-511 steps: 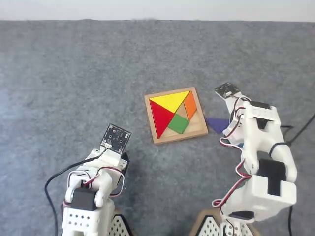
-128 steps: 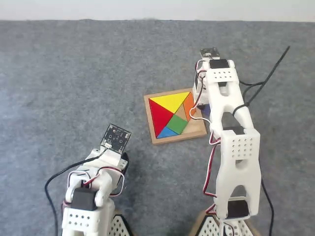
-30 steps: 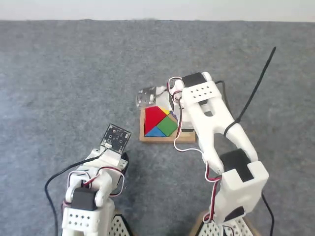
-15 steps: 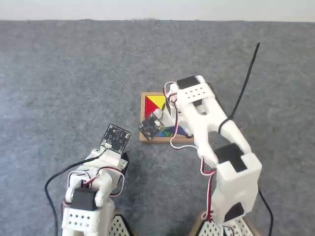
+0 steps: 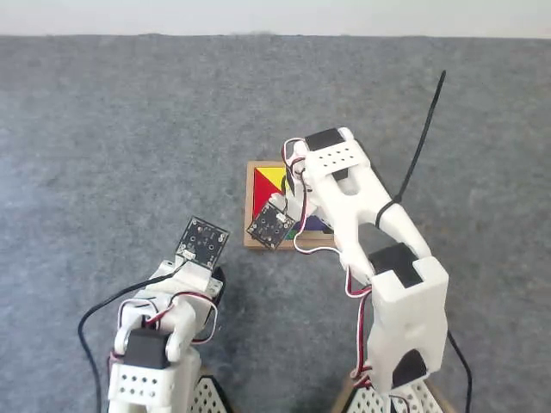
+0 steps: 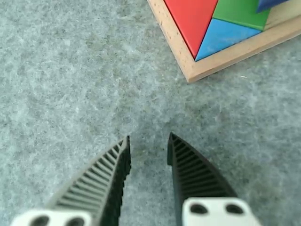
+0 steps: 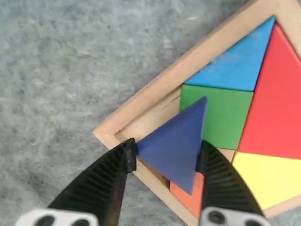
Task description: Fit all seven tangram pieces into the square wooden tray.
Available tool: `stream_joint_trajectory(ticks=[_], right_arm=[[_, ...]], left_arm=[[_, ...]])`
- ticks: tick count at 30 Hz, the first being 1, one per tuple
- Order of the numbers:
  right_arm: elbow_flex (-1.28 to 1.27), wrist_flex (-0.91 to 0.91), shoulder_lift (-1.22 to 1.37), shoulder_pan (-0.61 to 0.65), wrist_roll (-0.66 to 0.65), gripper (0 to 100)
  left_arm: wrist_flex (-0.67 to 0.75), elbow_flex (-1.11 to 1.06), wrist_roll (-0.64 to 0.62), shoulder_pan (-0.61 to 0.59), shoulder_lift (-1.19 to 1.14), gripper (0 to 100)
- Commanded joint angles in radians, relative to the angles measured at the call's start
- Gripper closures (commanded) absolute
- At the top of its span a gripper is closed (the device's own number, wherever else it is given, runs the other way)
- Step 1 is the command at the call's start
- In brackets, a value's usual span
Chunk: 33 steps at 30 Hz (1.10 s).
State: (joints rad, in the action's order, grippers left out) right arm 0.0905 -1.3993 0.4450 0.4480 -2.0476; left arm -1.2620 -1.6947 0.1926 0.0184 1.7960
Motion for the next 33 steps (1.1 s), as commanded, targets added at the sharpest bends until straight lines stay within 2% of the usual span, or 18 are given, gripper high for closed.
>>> stream_joint_trajectory(ticks=[1,9,11,13,18,21,25,27,30,33], right_arm=[[0.051,-0.031,-0.015,-0.001,-0.011,74.2],[0.055,-0.071,-0.111,-0.002,0.000,77.3],[0.058,-0.058,-0.150,-0.005,0.061,80.2],[0.075,-0.038,-0.185,-0.004,0.183,83.8],[0.121,-0.038,-0.277,-0.030,0.585,89.5],[0.126,-0.081,-0.340,-0.048,0.822,91.6],[0.120,-0.150,-0.453,-0.091,1.135,99.2],[0.094,-0.157,-0.513,-0.125,1.280,98.7],[-0.014,-0.097,-0.622,-0.176,1.399,98.7],[-0.226,0.002,-0.762,-0.222,1.445,98.7]], left_arm=[[-0.003,0.012,-0.008,-0.002,0.021,88],[-0.003,0.012,-0.008,-0.002,0.021,88],[-0.003,0.012,-0.008,-0.002,0.021,88],[-0.003,0.012,-0.008,-0.002,0.021,88],[-0.003,0.012,-0.008,-0.002,0.021,88],[-0.003,0.012,-0.008,-0.002,0.021,88],[-0.003,0.012,-0.008,-0.002,0.021,88],[-0.003,0.012,-0.008,-0.002,0.021,88],[-0.003,0.012,-0.008,-0.002,0.021,88],[-0.003,0.012,-0.008,-0.002,0.021,88]])
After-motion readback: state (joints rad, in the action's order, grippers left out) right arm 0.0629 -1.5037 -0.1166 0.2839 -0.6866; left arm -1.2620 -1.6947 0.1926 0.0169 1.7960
